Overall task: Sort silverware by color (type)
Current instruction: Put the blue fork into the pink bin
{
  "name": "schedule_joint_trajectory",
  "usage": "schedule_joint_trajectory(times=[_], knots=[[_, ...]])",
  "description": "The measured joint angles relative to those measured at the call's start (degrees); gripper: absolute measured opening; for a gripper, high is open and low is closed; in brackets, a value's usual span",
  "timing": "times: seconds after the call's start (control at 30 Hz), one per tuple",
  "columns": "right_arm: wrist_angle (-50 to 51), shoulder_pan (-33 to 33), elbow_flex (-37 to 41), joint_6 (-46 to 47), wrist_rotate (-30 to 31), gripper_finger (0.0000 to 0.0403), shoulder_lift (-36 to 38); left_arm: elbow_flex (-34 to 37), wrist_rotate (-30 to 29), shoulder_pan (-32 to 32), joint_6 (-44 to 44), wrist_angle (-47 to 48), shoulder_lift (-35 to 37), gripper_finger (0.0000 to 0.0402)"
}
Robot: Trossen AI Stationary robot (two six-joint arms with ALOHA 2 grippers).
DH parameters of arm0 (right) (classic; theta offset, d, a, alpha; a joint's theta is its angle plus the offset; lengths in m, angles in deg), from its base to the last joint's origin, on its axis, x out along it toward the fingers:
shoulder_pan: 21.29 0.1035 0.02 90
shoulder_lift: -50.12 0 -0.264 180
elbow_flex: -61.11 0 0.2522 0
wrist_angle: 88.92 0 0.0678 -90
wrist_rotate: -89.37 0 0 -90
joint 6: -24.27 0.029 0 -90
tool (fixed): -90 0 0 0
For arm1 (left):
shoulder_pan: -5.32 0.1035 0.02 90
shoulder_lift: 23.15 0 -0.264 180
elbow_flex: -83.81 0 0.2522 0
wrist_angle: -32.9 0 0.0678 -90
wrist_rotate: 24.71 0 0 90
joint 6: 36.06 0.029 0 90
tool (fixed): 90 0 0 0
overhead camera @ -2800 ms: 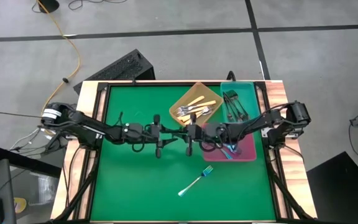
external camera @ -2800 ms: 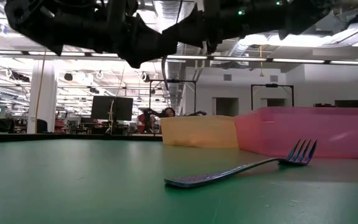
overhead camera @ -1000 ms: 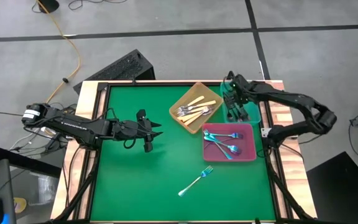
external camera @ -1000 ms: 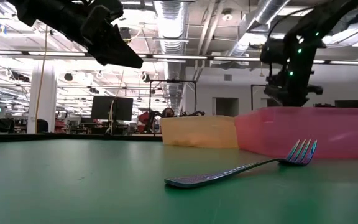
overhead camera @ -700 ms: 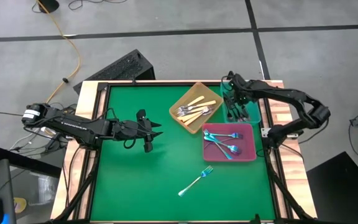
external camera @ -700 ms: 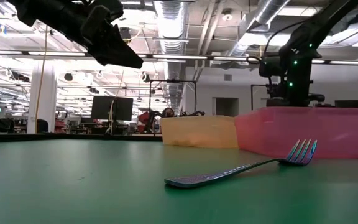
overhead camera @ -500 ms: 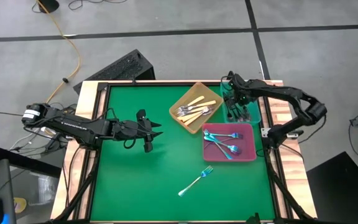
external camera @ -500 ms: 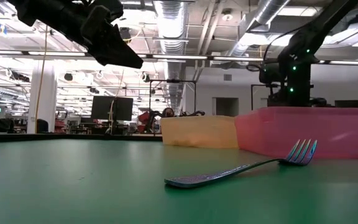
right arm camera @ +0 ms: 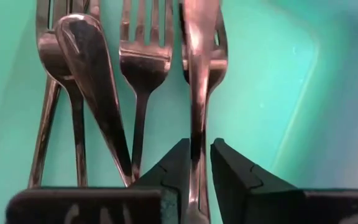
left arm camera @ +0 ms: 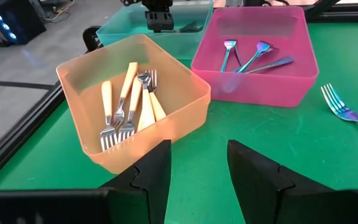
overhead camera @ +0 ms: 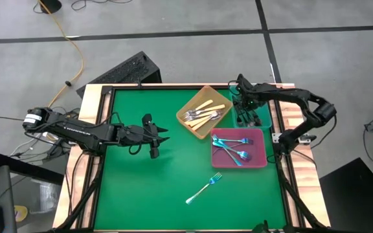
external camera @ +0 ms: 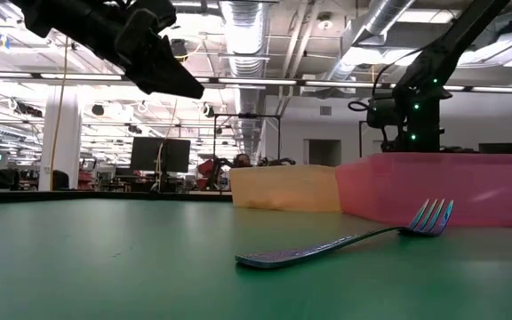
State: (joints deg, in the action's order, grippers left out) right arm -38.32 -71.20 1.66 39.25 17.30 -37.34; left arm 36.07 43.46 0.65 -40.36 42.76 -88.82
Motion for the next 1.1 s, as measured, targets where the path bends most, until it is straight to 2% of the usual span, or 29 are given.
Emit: schedule_joint_trajectory(times=[0.4,0.5,0.7,0.87,1.0,1.1], knots=[[-0.7,0.1,0.0,-0.8,-0.1,0.0091,0.1,0.0,0.0,0.0,-0.1,0.2,0.0,0.0142],[-0.7,0.3,0.0,-4.3,-2.7,0.0092,2.3,0.0,0.2,0.0,-1.0,0.2,0.0,0.0142],[1.1,0.8,-3.1,-6.3,-7.8,0.0092,12.4,0.0,0.6,0.0,-1.6,0.2,0.0,0.0142],[1.0,2.7,-4.9,-6.4,-12.4,0.0092,23.1,0.0,0.7,0.0,-6.4,-0.3,0.0,0.0142],[1.0,5.6,-4.9,-6.4,-18.4,0.0092,30.6,0.0,5.5,-0.2,-11.3,-1.6,0.0,0.0142],[0.4,8.3,-4.9,-6.4,-23.4,0.0092,35.2,0.0,8.0,-1.8,-11.7,-5.6,-0.1,0.0142]])
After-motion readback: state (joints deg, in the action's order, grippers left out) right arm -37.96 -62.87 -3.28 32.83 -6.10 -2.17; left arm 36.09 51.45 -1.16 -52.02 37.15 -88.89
